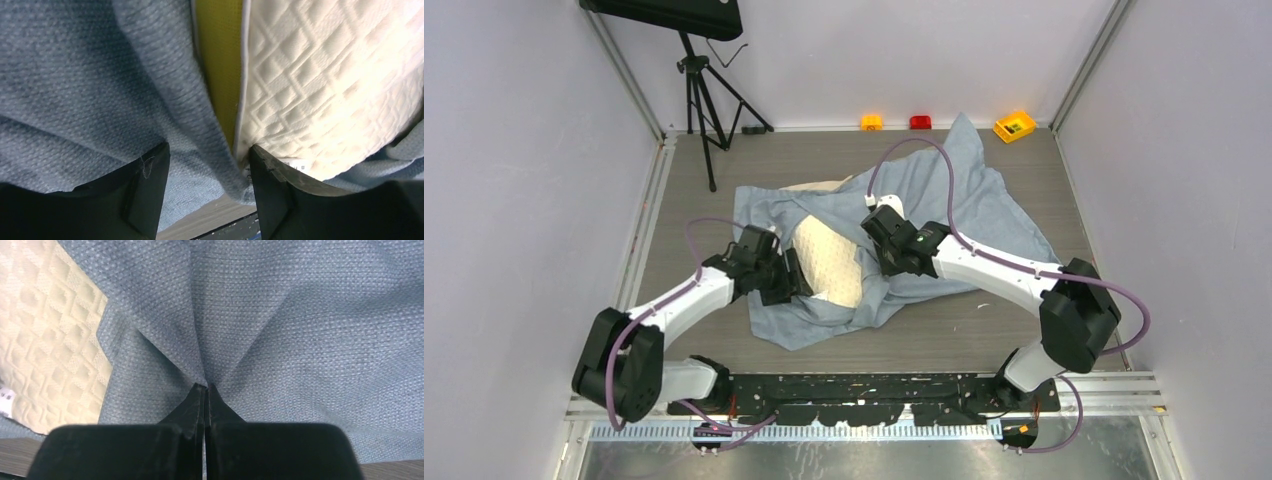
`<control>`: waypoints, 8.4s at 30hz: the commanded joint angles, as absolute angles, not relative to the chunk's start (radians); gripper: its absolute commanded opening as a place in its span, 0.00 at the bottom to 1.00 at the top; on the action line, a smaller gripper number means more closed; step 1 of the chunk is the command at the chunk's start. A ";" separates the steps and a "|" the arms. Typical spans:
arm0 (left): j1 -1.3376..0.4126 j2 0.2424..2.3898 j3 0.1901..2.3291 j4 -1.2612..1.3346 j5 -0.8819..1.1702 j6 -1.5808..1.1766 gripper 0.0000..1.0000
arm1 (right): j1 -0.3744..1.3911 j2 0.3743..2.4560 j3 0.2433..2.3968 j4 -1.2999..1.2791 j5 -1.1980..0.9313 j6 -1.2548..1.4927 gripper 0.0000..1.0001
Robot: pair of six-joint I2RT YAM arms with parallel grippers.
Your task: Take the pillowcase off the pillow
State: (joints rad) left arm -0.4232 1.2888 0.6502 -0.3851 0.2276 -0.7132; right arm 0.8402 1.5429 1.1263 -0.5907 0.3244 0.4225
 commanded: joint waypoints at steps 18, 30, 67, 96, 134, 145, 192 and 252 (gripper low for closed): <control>-0.420 1.302 0.618 -0.512 0.353 -0.728 0.44 | 0.837 1.570 1.122 -0.525 0.336 0.446 0.00; -0.416 1.290 0.726 -0.754 0.009 -0.690 0.58 | 0.830 1.513 1.097 -0.531 0.404 0.439 0.00; -0.466 1.291 0.639 -0.019 0.494 -0.912 0.40 | 0.828 1.465 1.031 -0.447 0.217 0.515 0.01; -0.476 1.132 1.006 -0.272 0.644 -0.903 0.00 | 0.855 1.153 1.064 -0.372 -0.054 0.304 0.80; -0.446 1.092 1.066 -0.540 0.281 -0.818 0.69 | 1.155 1.157 0.983 -0.277 0.352 0.069 0.00; -0.313 1.241 1.027 -0.538 0.315 -0.735 0.81 | 1.156 1.076 0.965 -0.299 0.332 0.074 0.00; -0.280 1.862 1.190 0.097 0.496 -0.899 0.26 | 1.154 0.983 1.030 -0.330 -0.127 0.198 0.00; -0.183 1.197 0.727 -0.206 0.513 -0.794 0.89 | 0.860 1.342 1.264 -0.536 0.337 0.548 0.91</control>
State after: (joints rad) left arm -0.1390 1.1355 0.7013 -0.3313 0.5880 -0.8284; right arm 0.8703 1.2766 1.1946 -0.5137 0.1986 0.5091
